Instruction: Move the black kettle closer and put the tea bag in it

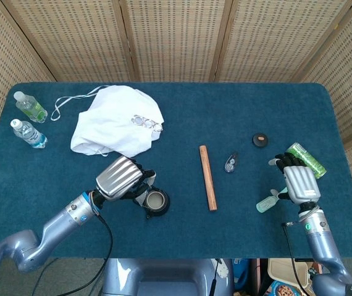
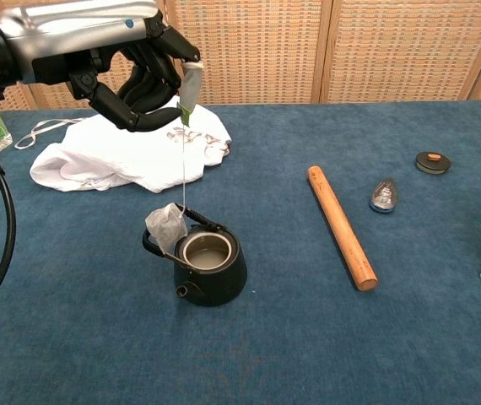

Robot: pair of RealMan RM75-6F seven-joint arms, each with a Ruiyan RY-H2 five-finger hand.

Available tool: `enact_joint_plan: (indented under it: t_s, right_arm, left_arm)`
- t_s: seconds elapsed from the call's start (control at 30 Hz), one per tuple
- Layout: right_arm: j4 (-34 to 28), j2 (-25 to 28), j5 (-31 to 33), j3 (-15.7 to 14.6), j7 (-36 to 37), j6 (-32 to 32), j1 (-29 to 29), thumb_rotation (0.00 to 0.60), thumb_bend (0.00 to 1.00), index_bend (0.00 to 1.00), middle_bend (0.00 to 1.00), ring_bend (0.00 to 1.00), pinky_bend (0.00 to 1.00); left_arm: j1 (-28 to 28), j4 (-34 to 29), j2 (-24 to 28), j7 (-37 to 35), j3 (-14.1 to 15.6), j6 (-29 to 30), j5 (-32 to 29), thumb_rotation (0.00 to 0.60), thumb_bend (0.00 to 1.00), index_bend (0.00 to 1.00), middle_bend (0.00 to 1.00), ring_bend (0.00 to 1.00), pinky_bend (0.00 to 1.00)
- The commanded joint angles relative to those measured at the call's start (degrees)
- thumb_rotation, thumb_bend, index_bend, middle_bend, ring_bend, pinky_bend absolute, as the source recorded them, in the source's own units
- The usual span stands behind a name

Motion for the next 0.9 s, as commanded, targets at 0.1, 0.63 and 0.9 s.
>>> enact_joint_plan:
  t_s: [0.1,0.63,0.9]
  right_arm:
    - [0.33,-0.11,0.01,-0.02,0.32,-0.28,-0.06,0.6,0.29,0.32,0.28,0.16,0.27]
    - [0.93,0.07,-0.33,0.05,1.42,-0.14,-0.65,0.6,0.29,0.32,0.28,0.16,0.27]
    - [1.1,0.23,-0.36,0.1,1.75,-0.22,-0.85,0.6,0.29,0.32,0.28,0.16,0.27]
  left_arm:
    - [-0.66,0.25,-0.85,0.7,-0.19,-0.16,-0.37,0.6,0.52,0.63,0.79,0.72,0.68]
    - [-2.19,-0.33,-2.85,2.97,-0.25,-0.52,-1.25,0.6,0.52,0.63,0.79,0.72,0.68]
    - [-2.65,-0.66,-3.33,3.61,-0.84,0.25,-1.4,0.6,0.52,0.63,0.79,0.72,0.68]
